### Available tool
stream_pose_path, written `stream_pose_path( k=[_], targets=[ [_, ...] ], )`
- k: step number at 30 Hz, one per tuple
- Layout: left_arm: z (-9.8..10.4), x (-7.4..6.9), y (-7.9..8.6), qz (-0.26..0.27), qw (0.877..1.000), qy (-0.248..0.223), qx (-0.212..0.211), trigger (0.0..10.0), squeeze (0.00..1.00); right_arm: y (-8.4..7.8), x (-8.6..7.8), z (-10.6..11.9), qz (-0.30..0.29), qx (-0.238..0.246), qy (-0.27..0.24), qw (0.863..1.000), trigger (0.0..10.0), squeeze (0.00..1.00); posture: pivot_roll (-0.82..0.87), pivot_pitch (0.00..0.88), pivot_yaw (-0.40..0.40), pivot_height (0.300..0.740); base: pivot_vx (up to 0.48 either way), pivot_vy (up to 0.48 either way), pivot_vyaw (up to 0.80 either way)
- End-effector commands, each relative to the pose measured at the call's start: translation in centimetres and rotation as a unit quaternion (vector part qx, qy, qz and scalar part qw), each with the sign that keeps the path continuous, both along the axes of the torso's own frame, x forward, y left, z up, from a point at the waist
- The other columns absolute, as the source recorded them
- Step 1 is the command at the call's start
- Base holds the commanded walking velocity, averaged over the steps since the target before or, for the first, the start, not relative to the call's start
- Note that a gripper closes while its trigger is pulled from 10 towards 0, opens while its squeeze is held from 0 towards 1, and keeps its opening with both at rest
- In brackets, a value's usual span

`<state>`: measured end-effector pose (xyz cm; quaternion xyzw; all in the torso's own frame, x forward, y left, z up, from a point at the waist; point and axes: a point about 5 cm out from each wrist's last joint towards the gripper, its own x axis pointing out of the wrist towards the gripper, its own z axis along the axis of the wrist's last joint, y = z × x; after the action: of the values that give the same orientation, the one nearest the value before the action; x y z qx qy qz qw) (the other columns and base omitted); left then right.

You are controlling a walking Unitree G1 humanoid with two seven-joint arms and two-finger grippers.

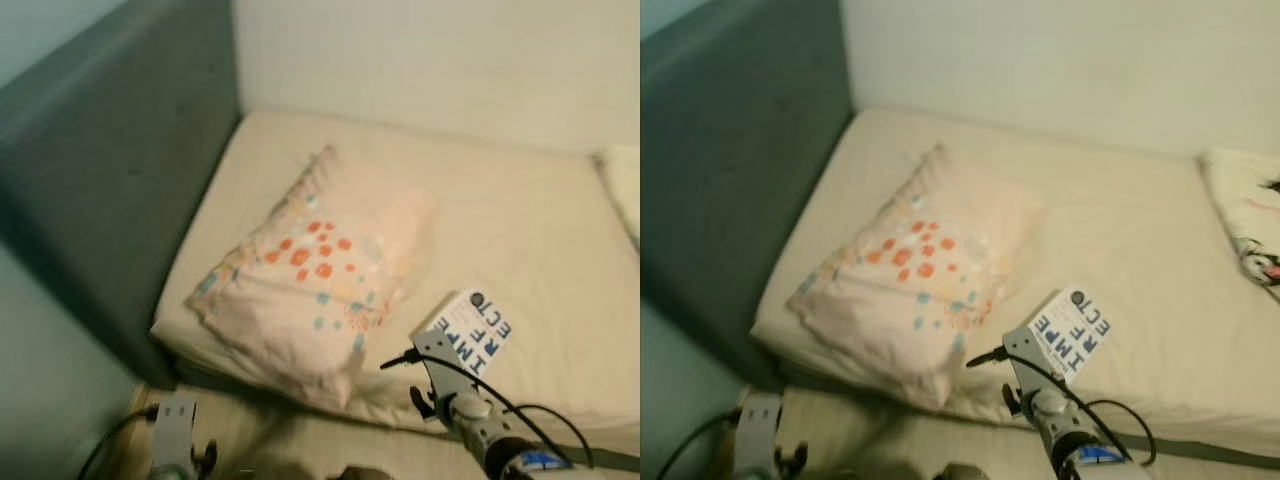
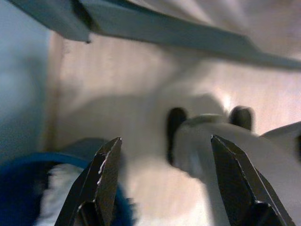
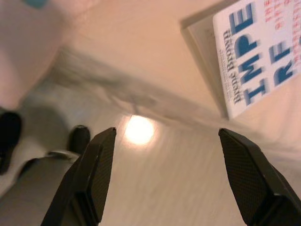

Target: Clean up the room

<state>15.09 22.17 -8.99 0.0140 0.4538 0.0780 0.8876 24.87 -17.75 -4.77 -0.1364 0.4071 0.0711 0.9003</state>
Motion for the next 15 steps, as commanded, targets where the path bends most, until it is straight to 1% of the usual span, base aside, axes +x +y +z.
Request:
stream_pose_path(
  k=[1, 4, 7, 9, 11, 13, 14, 15],
  targets=[
    [-0.1, 0.1, -0.4, -0.002, 1.000, 0.001, -0.005, 10.0, 0.00, -0.5, -0.3, -0.2, -0.009, 0.000, 0.005, 1.000, 10.0, 0.00, -0.03, 0.024, 0.031, 0.735, 0.341, 0.000, 0.00],
    [-0.1, 0.0, -0.4, -0.001, 1.000, 0.000, -0.006, 10.0, 0.00, -0.4, 0.1, 0.2, -0.010, 0.008, -0.006, 1.000, 10.0, 0.00, -0.03, 0.025, 0.030, 0.735, 0.338, 0.000, 0.00],
    [0.1, 0.4, -0.6, 0.011, 1.000, -0.017, -0.017, 10.0, 0.00, -0.1, 0.9, 0.7, -0.019, 0.029, -0.022, 0.999, 10.0, 0.00, -0.03, 0.026, 0.030, 0.735, 0.000, 0.000, 0.00],
    [0.2, 0.6, -0.5, 0.012, 0.999, -0.025, -0.017, 10.0, 0.00, 0.0, 1.1, 0.8, -0.020, 0.033, -0.025, 0.999, 10.0, 0.00, -0.03, 0.026, 0.030, 0.735, 0.000, 0.000, 0.00],
    [0.8, 1.4, 0.0, 0.034, 0.998, -0.056, -0.023, 10.0, 0.00, 0.1, 1.2, 1.0, -0.019, 0.039, -0.028, 0.999, 10.0, 0.00, -0.04, 0.029, 0.031, 0.735, 0.000, 0.000, 0.00],
    [0.8, 1.4, 0.0, 0.034, 0.998, -0.056, -0.023, 10.0, 0.00, 0.1, 1.2, 1.0, -0.019, 0.039, -0.028, 0.999, 10.0, 0.00, -0.04, 0.029, 0.031, 0.735, 0.000, 0.000, 0.00],
    [1.6, 2.5, 0.7, 0.056, 0.994, -0.093, -0.031, 10.0, 0.00, 0.0, 1.2, 0.9, -0.019, 0.038, -0.028, 0.999, 10.0, 0.00, -0.03, 0.034, 0.026, 0.735, 0.000, 0.000, 0.00],
    [1.6, 2.5, 0.7, 0.056, 0.994, -0.093, -0.031, 10.0, 0.00, 0.0, 1.2, 0.9, -0.019, 0.038, -0.028, 0.999, 10.0, 0.00, -0.03, 0.034, 0.026, 0.735, 0.000, 0.000, 0.00]
  ],
)
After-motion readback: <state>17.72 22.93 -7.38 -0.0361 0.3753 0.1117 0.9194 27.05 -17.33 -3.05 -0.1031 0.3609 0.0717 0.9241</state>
